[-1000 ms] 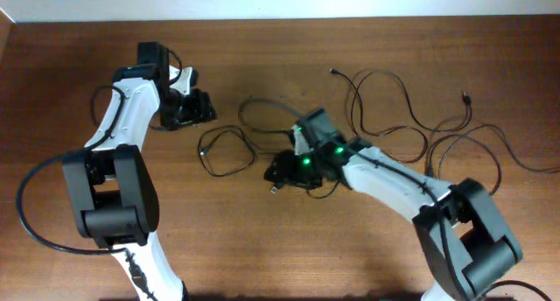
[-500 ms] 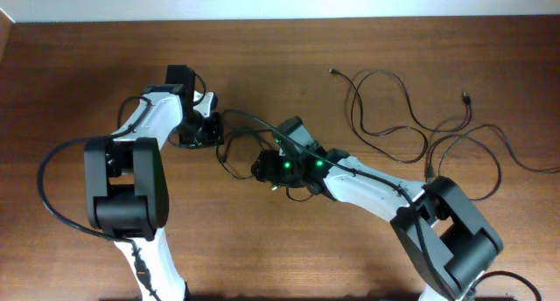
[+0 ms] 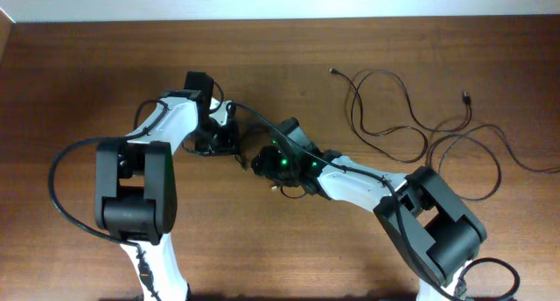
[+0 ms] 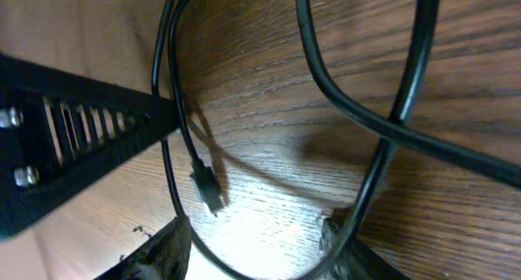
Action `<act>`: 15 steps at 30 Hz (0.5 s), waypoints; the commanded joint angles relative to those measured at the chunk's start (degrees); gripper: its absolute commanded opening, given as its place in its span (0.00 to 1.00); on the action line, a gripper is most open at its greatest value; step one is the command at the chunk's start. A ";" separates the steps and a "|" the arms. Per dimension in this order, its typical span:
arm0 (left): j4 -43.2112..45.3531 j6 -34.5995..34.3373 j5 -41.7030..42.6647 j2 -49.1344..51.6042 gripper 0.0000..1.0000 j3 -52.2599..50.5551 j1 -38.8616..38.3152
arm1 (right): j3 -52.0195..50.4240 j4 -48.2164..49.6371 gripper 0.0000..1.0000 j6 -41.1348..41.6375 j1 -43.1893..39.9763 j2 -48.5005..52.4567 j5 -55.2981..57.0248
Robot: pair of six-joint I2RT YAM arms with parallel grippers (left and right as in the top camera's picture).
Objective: Untangle cables
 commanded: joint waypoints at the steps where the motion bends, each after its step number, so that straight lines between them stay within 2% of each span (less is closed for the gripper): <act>1: -0.55 1.25 -3.48 4.35 0.09 -3.67 -2.19 | -0.15 0.74 0.47 3.89 -0.92 1.81 0.31; 4: -0.48 1.40 -3.48 4.35 0.09 -3.67 -3.17 | -0.15 1.99 0.45 4.48 -1.73 1.81 0.26; 6: -0.72 2.73 -3.50 4.35 0.09 -3.67 -3.37 | -0.15 1.90 0.38 4.44 -2.51 1.81 0.31; 8: -0.72 2.73 -3.48 4.35 0.09 -3.93 -3.39 | -0.15 1.84 0.30 3.72 -3.21 1.81 0.33; 10: -0.70 2.73 -3.50 4.39 0.09 -4.33 -3.39 | -0.15 1.25 0.19 -0.39 -3.28 1.81 0.35; 11: -0.70 2.73 -3.48 4.39 0.15 -4.42 -3.39 | -0.15 0.44 0.07 -0.76 -3.28 1.81 0.35; 12: -0.70 2.73 -3.48 4.39 0.18 -4.42 -3.37 | -0.15 -0.55 0.04 -0.83 -3.28 1.81 0.35; 13: -0.83 2.71 -3.10 4.37 0.07 -4.42 -3.37 | -0.15 -2.43 0.04 -2.64 -3.28 1.79 0.28; 14: -0.70 2.95 -0.07 3.19 0.19 -4.07 -2.47 | -0.15 -8.17 0.04 -8.26 -3.28 1.79 0.31; 15: -0.76 2.93 0.81 1.97 0.19 -3.61 -1.66 | -0.15 -10.16 0.04 -9.64 -3.28 1.79 0.31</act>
